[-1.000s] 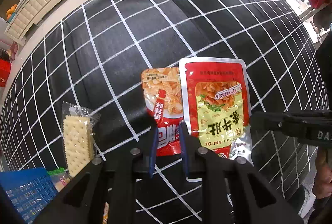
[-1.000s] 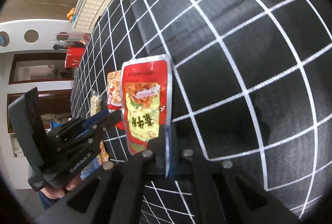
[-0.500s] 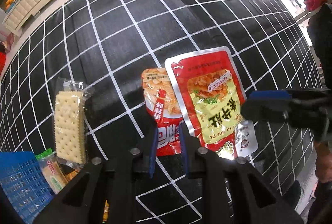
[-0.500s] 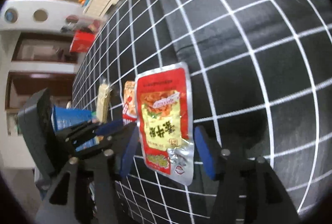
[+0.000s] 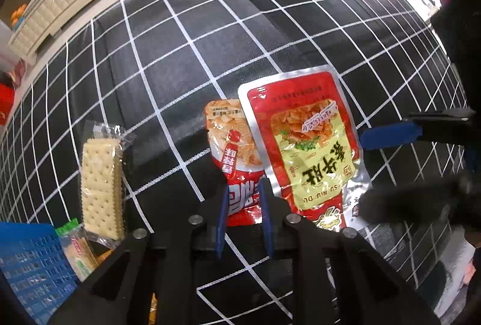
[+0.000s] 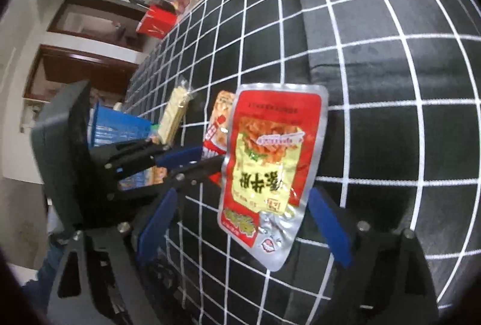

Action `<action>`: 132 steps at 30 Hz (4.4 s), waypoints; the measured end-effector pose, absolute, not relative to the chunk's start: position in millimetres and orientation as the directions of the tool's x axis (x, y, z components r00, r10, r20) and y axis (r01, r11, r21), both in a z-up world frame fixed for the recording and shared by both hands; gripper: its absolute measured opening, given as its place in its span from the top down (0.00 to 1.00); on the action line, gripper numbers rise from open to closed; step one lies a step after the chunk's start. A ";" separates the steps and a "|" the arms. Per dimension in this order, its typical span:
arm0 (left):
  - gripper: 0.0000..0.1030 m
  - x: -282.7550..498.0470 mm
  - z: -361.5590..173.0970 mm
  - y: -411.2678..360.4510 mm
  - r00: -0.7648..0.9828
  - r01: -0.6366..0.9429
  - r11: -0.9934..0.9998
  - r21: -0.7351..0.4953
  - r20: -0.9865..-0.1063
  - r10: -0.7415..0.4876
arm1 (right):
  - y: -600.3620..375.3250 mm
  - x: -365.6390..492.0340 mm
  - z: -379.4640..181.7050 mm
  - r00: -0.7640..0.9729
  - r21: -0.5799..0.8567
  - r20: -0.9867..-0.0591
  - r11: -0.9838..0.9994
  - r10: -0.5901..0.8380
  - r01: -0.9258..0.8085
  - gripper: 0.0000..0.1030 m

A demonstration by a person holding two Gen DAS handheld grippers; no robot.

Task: Organize snacks
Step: 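Lift the red chip pack with the left tool while the right tool lifts the Suan Niu Du pack, then carry both held packs over the blue basket with both tools, then open both tools to drop the packs into the basket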

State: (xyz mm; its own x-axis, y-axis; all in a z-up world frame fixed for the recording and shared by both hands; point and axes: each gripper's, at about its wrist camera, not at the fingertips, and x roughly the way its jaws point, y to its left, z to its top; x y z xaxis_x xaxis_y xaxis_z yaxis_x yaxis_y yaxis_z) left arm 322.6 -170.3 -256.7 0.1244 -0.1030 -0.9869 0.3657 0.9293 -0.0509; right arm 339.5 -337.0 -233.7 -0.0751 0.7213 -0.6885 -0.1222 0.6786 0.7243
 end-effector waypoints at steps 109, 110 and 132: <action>0.90 159.4 -109.9 179.7 0.376 -0.013 0.993 -0.116 -0.921 -0.103 | 45.4 218.5 -75.8 0.189 0.190 -0.911 0.779 0.368 -0.597 0.55; 0.90 160.6 -111.5 180.5 0.370 -0.017 0.993 -0.115 -0.923 -0.101 | 48.3 218.7 -77.3 0.195 0.177 -0.913 0.780 0.358 -0.600 0.54; 0.65 138.9 -56.6 149.6 0.455 -0.013 0.995 -0.097 -0.887 -0.080 | 11.7 211.8 -33.8 0.294 0.130 -0.882 0.788 0.369 -0.601 0.32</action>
State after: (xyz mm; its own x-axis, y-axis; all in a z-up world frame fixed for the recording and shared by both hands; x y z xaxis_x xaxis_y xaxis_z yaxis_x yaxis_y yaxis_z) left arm 138.9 149.6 -56.6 0.4548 -0.0803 -0.8869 -0.0127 0.9952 -0.0966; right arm 211.8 11.7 -33.8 0.2935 0.3693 -0.8817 -0.6013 0.7884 0.1300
